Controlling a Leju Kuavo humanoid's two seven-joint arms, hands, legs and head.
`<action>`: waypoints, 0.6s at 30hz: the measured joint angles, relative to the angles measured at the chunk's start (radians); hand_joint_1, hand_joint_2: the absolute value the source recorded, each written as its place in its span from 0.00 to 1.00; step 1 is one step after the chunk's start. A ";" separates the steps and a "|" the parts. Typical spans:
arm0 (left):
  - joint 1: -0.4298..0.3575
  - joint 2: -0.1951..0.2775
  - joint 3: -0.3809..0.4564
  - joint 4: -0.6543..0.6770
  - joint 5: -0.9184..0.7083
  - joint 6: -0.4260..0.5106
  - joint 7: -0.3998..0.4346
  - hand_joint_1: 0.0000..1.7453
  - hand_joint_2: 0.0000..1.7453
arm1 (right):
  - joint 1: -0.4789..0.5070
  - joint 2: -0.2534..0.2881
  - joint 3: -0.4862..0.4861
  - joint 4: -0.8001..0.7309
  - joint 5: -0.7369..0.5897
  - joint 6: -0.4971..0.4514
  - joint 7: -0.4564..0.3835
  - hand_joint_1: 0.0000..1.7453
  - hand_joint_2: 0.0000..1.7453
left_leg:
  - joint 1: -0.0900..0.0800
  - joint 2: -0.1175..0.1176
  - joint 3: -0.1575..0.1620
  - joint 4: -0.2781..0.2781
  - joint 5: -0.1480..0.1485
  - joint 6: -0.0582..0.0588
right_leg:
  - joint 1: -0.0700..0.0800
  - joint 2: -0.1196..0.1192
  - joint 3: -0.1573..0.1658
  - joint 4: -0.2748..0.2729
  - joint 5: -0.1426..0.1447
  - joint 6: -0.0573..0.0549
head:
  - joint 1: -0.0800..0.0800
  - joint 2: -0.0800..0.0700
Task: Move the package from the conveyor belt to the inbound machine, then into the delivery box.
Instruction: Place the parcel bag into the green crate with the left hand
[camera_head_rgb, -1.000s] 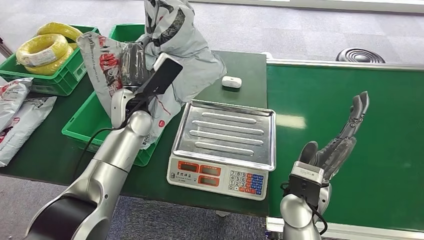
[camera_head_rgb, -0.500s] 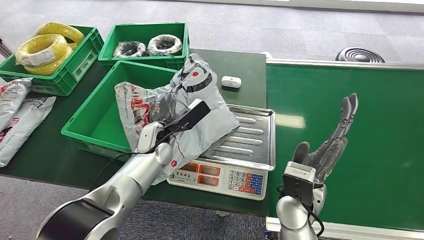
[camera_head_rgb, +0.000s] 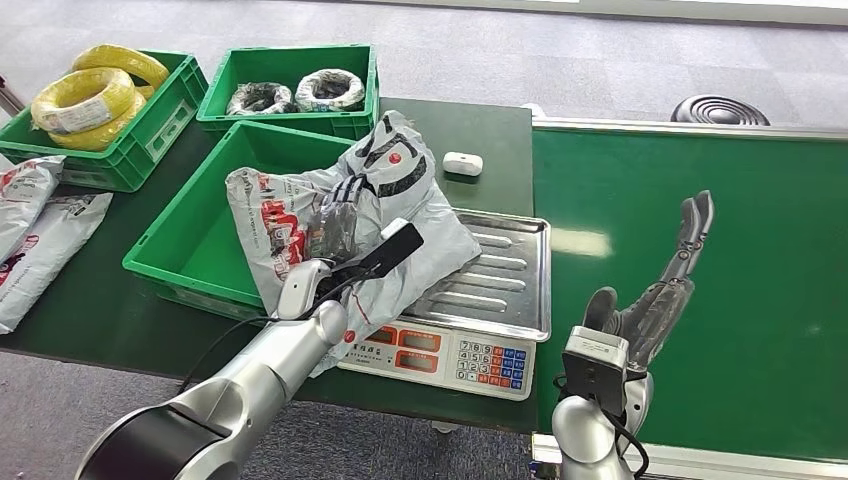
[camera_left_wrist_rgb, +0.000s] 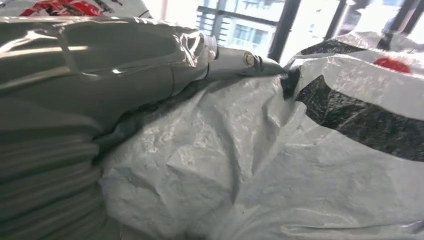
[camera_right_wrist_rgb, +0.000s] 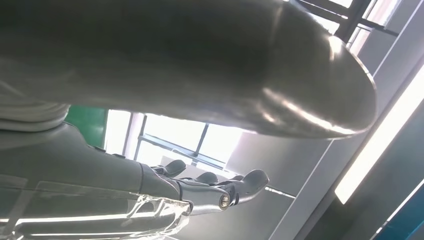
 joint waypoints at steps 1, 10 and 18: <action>-0.001 -0.002 0.000 -0.002 0.003 0.011 -0.025 1.00 1.00 | 0.000 0.000 0.000 0.000 0.001 0.000 0.001 0.00 0.00 | 0.000 0.000 0.000 0.000 0.000 0.000 | 0.000 0.000 0.000 0.000 0.000 0.000 | 0.000 0.000; -0.019 -0.016 0.000 -0.028 0.009 0.027 -0.074 1.00 1.00 | 0.000 0.000 -0.001 0.000 0.003 0.000 0.002 0.00 0.00 | 0.000 0.000 0.000 0.000 0.000 0.000 | 0.000 0.000 0.000 0.000 0.000 0.000 | 0.000 0.000; -0.030 -0.017 0.000 -0.065 -0.013 0.083 -0.088 1.00 1.00 | 0.004 0.000 -0.001 0.000 0.004 0.000 0.000 0.00 0.00 | 0.000 0.000 0.000 0.000 0.000 0.000 | 0.000 0.000 0.000 0.000 0.000 0.000 | 0.000 0.000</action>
